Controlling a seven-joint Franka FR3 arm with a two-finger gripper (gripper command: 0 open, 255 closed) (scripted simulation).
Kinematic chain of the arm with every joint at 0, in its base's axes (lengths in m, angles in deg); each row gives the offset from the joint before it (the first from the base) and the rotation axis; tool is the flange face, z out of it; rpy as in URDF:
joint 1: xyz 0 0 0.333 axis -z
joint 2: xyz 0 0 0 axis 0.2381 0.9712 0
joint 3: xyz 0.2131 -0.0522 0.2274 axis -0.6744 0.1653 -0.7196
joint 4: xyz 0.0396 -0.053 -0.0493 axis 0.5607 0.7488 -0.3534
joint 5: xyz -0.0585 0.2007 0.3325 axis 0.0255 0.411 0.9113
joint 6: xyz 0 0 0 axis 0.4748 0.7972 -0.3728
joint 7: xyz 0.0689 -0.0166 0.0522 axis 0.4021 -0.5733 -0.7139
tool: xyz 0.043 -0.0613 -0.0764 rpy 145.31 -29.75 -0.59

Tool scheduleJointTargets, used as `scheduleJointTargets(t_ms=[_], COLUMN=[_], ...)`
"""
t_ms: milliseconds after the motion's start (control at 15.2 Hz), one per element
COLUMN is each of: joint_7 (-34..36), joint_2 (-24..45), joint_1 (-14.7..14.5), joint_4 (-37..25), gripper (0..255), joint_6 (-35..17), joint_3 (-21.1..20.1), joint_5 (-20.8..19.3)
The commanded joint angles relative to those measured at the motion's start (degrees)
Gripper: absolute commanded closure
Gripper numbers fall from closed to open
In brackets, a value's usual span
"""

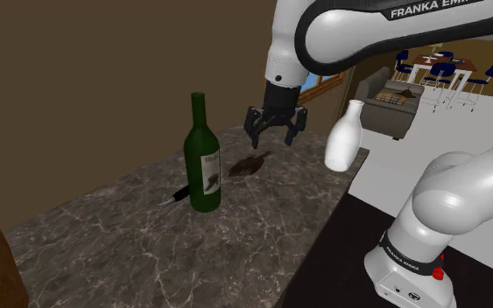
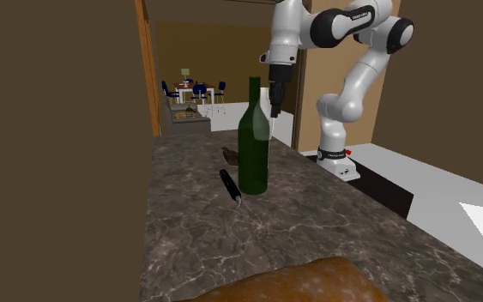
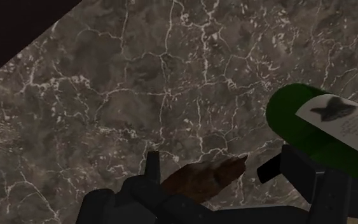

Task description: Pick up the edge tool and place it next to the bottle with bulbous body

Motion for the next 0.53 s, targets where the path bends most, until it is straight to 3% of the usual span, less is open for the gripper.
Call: scheduleJointTargets(t_ms=[0, 264, 462], joint_7=[6.42, 18.93, 29.25], joint_2=[3.13, 11.04, 18.27], joint_1=[0.93, 3.94, 6.82], joint_4=[-0.68, -4.55, -8.46], gripper=[0, 0, 0], joint_6=[-2.87, -7.36, -10.42], joint_3=[-3.74, -11.00, -16.50], joint_5=[0.77, -0.18, -3.29])
